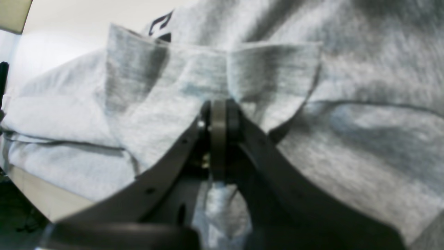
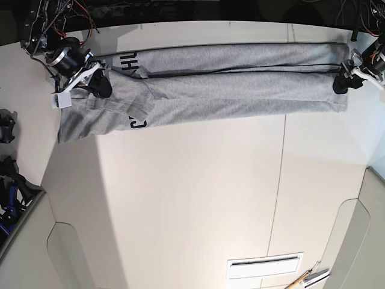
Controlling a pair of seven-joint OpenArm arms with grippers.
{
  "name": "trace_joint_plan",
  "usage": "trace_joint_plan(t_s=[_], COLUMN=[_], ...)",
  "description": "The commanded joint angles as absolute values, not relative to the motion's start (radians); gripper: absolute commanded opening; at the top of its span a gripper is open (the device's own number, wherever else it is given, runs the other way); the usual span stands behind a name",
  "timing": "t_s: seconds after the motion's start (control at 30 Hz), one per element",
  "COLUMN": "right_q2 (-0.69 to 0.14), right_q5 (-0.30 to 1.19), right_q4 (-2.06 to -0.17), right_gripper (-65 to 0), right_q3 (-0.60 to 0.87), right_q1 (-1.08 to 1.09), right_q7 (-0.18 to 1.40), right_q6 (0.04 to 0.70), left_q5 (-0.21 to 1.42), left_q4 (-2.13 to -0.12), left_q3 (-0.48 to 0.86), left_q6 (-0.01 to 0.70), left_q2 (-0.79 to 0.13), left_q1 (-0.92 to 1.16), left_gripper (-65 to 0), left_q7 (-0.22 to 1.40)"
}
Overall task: Fold the T-shirt properly
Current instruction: 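Release the hem and raise both grippers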
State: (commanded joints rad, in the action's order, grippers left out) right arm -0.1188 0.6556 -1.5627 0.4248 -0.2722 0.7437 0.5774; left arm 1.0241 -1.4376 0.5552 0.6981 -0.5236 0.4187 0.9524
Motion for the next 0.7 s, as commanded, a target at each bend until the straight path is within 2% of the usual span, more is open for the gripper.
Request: trace_joint_plan(t_s=[0.33,0.37,0.4,0.47,0.53,0.7], right_q2=[-0.119,-0.119,-0.119,-0.119,-0.119,-0.119], right_q5=[0.699,0.699,0.699,0.699,0.699,0.696], right_q4=[-1.626,-1.641,-1.657,-1.691,-1.726,-1.791], right_gripper=[-65.0,-65.0,-65.0,-65.0,-65.0,-65.0], right_q3=[0.425,0.425,0.425,0.426,0.426,0.429], right_q1=[-0.272,-0.273,-0.273,-0.273,-0.273,-0.273], right_q7=[0.76,0.76,0.76,0.76,0.76,0.761], right_q6=[0.584,0.584,0.584,0.584,0.584,0.583], left_q5=[1.058,1.064,1.072,1.076,1.08,1.057], left_q4=[-1.438,-1.438,-1.438,-1.438,-1.438,-1.439], left_q3=[0.529,0.529,0.529,0.529,0.529,0.53], left_q6=[0.698,0.698,0.698,0.698,0.698,0.698], left_q2=[-0.524,-0.524,-0.524,-0.524,-0.524,-0.525], left_q1=[0.419,0.419,0.419,0.419,0.419,0.412], left_gripper=[-20.8,-24.9,-32.6,-51.9,-64.5,-65.0], left_q7=[0.999,0.999,0.999,0.998,0.978,0.943])
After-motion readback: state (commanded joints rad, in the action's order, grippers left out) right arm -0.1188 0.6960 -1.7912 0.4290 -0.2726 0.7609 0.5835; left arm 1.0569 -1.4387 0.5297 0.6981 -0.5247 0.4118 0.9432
